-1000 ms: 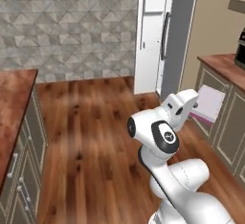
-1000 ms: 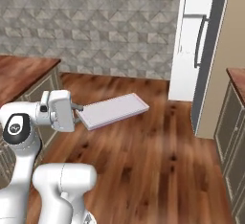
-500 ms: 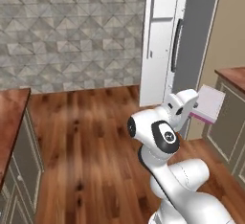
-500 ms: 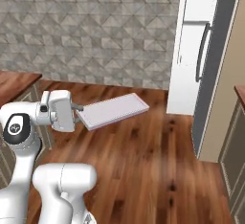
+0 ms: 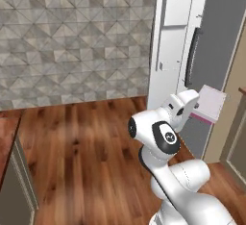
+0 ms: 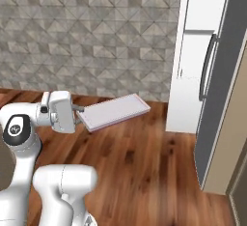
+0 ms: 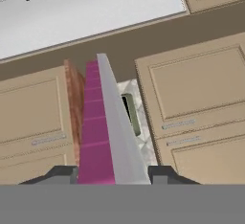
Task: The ice cube tray has been filled with water. Take the tray and place it in the freezer to make ice. Close the freezer door after placing the tray.
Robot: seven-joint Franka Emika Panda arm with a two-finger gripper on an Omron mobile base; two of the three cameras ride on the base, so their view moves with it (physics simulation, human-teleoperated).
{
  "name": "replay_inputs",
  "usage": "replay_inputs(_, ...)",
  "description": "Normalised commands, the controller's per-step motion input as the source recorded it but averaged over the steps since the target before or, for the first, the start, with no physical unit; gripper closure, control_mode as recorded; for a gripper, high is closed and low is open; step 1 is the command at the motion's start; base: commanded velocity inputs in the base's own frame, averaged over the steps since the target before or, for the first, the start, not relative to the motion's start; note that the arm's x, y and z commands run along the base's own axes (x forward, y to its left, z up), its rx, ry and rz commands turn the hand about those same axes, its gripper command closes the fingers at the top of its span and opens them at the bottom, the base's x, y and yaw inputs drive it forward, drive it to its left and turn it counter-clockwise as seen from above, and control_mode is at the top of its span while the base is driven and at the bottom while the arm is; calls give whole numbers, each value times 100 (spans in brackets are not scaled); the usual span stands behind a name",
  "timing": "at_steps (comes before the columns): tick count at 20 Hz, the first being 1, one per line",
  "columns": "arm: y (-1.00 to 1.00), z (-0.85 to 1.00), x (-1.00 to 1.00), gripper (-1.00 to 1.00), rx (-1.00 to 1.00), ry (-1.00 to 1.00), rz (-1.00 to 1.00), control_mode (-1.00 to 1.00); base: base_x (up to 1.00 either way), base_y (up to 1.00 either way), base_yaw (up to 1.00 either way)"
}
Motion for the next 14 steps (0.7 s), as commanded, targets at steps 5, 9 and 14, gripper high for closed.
replay_inputs(5,0,0,0,100,0,0,0,100,85,-27,-5)
replay_inputs(9,0,0,0,100,0,0,0,100,68,-37,-8)
replay_inputs(14,0,0,0,100,0,0,0,100,55,-36,-10)
